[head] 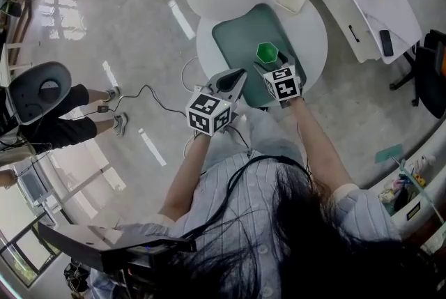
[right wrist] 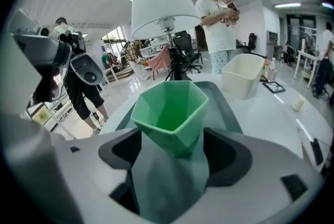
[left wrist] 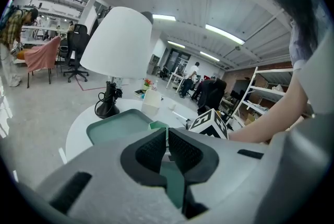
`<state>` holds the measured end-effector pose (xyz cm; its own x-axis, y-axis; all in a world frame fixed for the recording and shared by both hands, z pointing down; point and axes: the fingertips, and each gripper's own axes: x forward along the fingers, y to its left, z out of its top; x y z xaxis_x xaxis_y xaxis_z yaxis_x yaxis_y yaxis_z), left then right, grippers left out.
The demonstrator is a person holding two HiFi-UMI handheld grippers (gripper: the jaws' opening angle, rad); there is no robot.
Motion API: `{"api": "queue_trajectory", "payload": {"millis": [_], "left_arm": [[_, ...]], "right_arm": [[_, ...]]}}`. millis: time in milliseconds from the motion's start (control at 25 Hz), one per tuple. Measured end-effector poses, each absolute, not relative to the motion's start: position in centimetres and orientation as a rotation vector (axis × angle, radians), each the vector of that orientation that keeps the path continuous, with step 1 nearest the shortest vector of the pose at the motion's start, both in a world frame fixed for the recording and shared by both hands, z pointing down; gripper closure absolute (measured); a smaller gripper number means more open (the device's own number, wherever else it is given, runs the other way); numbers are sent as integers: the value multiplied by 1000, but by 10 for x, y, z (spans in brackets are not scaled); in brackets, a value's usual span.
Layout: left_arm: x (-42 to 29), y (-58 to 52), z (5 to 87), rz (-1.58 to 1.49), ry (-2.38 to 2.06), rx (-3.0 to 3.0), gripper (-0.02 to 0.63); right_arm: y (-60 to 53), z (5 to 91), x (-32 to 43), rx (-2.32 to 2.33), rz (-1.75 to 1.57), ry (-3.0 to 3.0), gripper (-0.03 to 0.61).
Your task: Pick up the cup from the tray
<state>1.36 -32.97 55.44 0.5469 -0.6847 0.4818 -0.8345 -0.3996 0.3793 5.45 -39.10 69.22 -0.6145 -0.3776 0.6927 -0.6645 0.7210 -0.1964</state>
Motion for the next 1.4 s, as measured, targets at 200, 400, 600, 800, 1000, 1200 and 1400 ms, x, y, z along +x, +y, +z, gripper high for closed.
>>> {"api": "queue_trajectory", "payload": {"millis": [200, 400, 600, 800, 1000, 1200, 1400], "left_arm": [[15, -333, 563, 345, -1207, 2188, 598], [12, -329, 562, 344, -1210, 2185, 598], [2, -313, 559, 341, -1224, 2182, 598], [-3, -321, 561, 339, -1213, 2183, 598], [-4, -324, 560, 345, -1186, 2201, 598], [-5, -325, 557, 345, -1151, 2226, 598], [-5, -322, 556, 340, -1128, 2245, 598]], "right_arm": [[-404, 701, 45, 716, 466, -2290, 232], [-408, 703, 51, 784, 518, -2290, 235], [-399, 691, 52, 818, 517, -2312, 265], [-404, 680, 52, 844, 532, -2329, 267], [-404, 665, 52, 877, 545, -2342, 267], [-402, 639, 49, 942, 578, -2384, 267], [-395, 615, 50, 993, 565, -2416, 267]]}}
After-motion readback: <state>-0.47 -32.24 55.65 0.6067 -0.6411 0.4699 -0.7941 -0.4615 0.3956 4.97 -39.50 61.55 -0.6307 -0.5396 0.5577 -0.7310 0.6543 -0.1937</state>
